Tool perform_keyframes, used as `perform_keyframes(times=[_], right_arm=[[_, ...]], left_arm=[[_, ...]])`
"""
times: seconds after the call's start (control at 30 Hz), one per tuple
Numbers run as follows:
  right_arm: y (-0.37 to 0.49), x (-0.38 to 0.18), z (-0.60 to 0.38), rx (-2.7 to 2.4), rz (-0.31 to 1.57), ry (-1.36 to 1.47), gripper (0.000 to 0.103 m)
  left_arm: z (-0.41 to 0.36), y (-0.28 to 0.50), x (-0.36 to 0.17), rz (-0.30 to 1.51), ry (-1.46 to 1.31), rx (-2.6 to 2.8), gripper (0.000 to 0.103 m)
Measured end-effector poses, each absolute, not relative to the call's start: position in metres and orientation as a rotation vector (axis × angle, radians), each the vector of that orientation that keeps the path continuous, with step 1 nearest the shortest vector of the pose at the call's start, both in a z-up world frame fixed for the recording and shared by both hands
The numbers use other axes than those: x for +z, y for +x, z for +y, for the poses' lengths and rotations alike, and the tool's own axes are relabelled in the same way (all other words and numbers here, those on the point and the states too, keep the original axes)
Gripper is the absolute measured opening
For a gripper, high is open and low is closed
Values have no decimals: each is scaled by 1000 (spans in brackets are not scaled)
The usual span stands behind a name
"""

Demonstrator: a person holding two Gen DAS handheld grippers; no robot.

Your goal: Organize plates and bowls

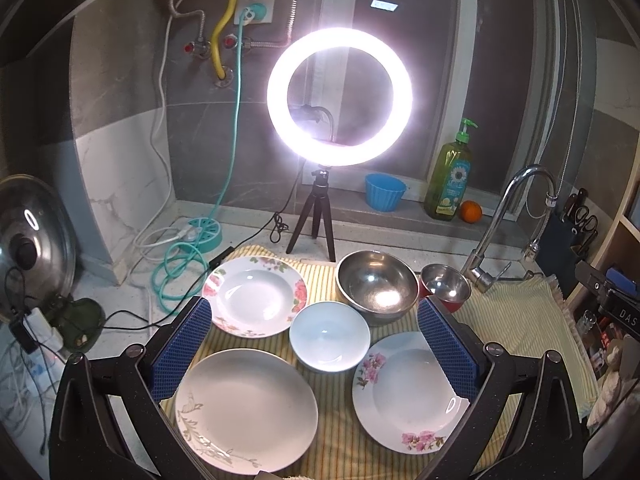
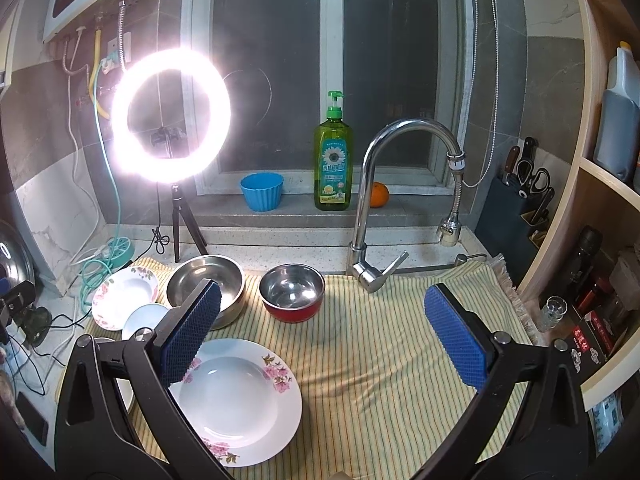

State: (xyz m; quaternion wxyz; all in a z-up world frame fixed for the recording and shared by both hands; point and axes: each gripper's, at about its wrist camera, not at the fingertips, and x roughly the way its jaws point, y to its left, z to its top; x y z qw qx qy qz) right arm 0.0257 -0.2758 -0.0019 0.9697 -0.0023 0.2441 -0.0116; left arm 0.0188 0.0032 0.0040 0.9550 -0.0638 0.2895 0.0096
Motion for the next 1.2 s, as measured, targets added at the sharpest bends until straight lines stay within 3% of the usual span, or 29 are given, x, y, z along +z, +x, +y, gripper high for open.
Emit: perform_keyframes(times=[1.2], right_arm=[[27, -8, -275, -19, 499, -2, 103]], left_arm=[[3, 17, -2, 587, -132, 17, 102]])
